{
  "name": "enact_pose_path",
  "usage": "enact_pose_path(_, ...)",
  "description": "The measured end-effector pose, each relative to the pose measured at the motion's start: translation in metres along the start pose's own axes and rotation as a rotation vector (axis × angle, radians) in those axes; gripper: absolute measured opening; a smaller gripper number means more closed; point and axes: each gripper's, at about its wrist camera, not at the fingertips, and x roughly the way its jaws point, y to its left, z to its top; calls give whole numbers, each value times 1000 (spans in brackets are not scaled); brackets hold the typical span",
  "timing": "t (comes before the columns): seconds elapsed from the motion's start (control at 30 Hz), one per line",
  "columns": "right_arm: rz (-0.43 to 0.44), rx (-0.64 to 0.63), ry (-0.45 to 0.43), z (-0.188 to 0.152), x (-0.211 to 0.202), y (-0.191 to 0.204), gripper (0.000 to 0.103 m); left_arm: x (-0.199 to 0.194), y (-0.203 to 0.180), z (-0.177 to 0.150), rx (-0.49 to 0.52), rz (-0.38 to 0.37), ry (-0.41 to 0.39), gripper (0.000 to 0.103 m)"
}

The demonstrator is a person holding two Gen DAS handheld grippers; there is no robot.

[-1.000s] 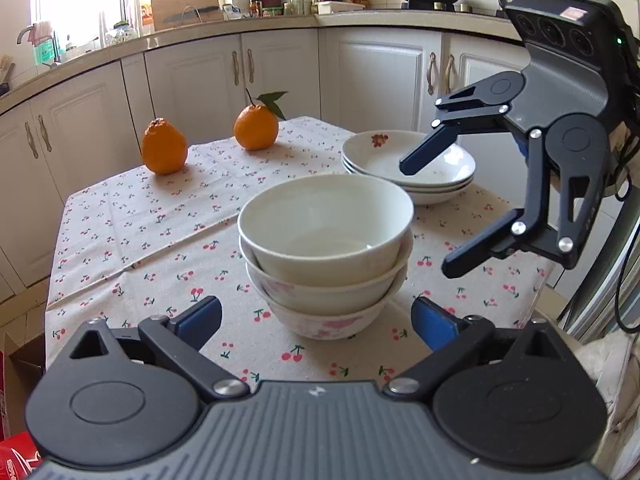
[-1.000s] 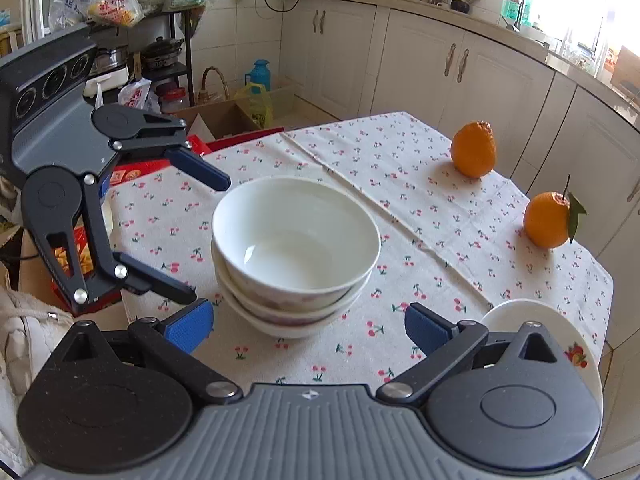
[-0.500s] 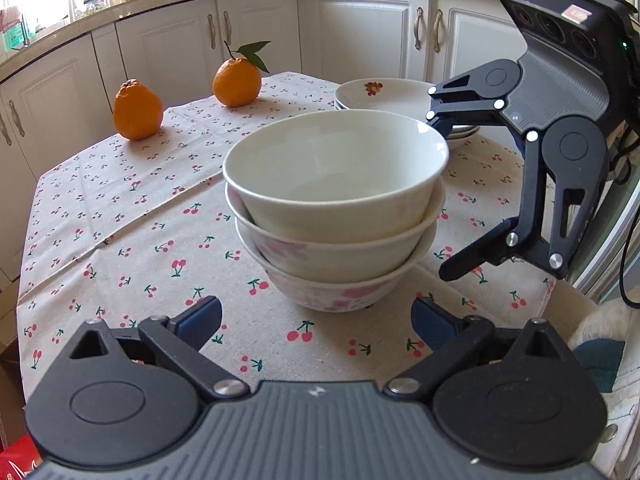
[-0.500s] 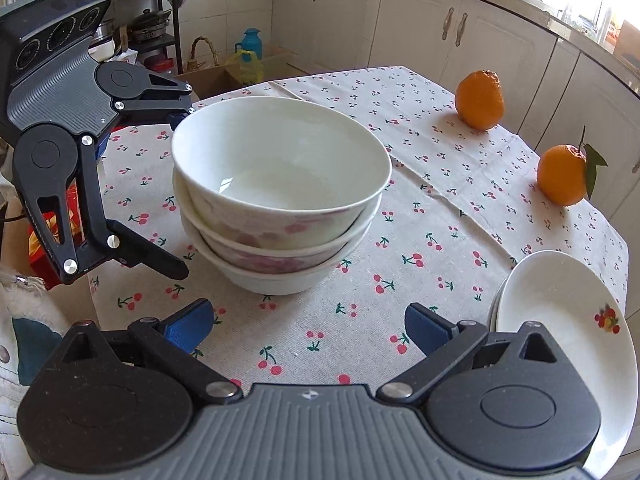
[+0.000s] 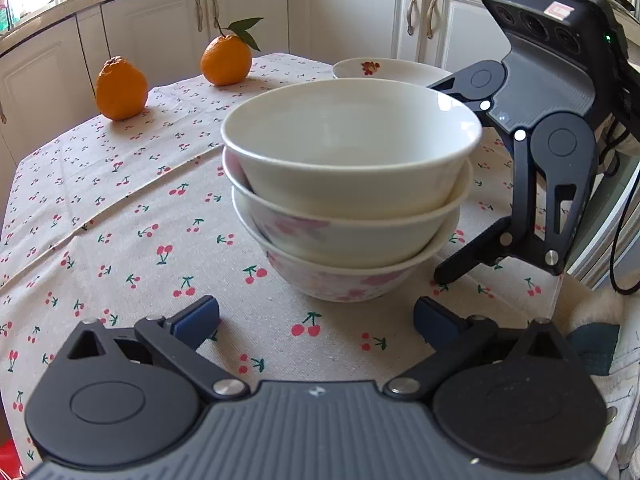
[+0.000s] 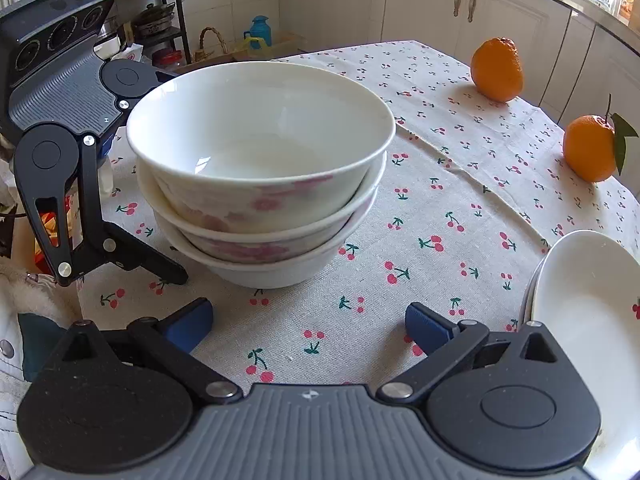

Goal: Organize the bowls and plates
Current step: 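Grip the three-bowl stack from opposite sides with both grippers, then lift the bowl stack with both grippers and carry it over the plate stack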

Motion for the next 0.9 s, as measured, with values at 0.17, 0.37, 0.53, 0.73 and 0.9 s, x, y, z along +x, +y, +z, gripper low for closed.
enact_pose_path(0.17,0,-2,-7,-1,0,-1,103,3,2,4,11,-9,6,103)
enact_pose_path(0.37,3,-89,-26,4,-5,5,103,2,5,9,55,-26,-11,100)
enact_pose_path(0.53,58,-168,-57,15,-12,5,103,0,5,16,124,-90,-23,98)
enact_pose_path(0.73,95,-223,-37,25,-12,4,98,2,9,22,188,-132,-2,90)
enact_pose_path(0.9,117,-244,-25,30,-13,5,97,0,12,27,216,-153,8,90)
